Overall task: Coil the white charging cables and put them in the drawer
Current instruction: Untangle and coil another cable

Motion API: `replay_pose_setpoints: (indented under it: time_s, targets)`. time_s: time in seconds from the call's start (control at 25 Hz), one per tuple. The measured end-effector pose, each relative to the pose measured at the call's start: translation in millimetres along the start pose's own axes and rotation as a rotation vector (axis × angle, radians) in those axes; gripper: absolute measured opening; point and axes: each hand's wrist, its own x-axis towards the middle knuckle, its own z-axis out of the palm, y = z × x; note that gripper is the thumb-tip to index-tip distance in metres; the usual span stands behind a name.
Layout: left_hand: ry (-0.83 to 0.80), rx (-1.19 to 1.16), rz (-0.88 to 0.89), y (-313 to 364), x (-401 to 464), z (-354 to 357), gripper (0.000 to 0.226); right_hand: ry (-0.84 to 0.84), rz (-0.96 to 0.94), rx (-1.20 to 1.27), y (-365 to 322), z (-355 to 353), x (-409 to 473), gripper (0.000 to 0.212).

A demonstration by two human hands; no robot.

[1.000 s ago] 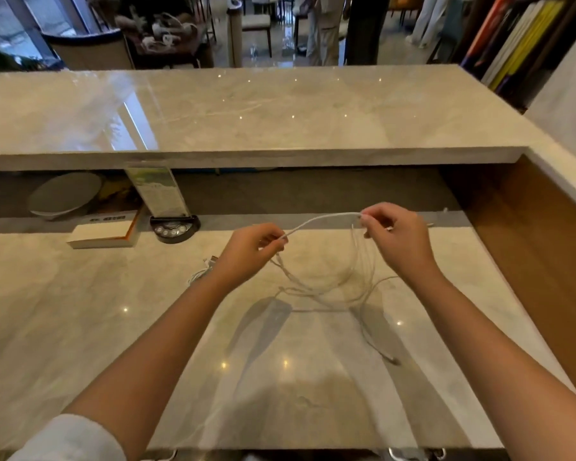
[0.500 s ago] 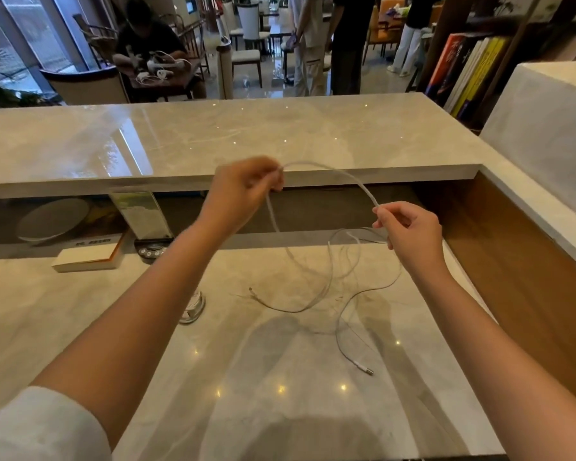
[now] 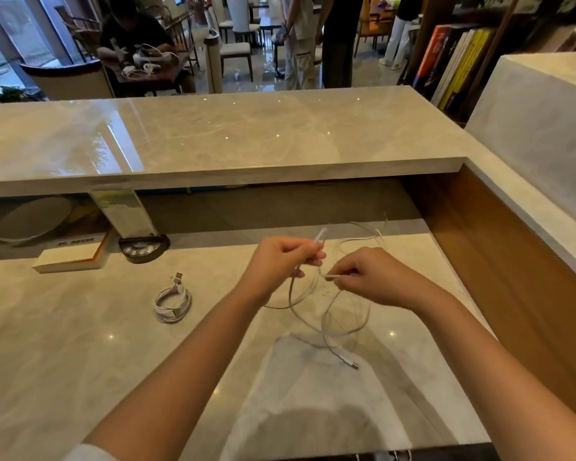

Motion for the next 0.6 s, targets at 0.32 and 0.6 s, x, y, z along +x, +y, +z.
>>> replay_pose_setpoints:
  time_s: [0.32, 0.6]
  targets:
    - [-0.336, -0.035, -0.194, -6, 2, 6, 0.045, 0.252, -0.118, -0.138, -11, -7, -1, 0.010]
    - [-0.164, 0.454, 0.104, -7, 6, 11, 0.009, 0.263, 0.019, 0.310, 10, -5, 5, 0.014]
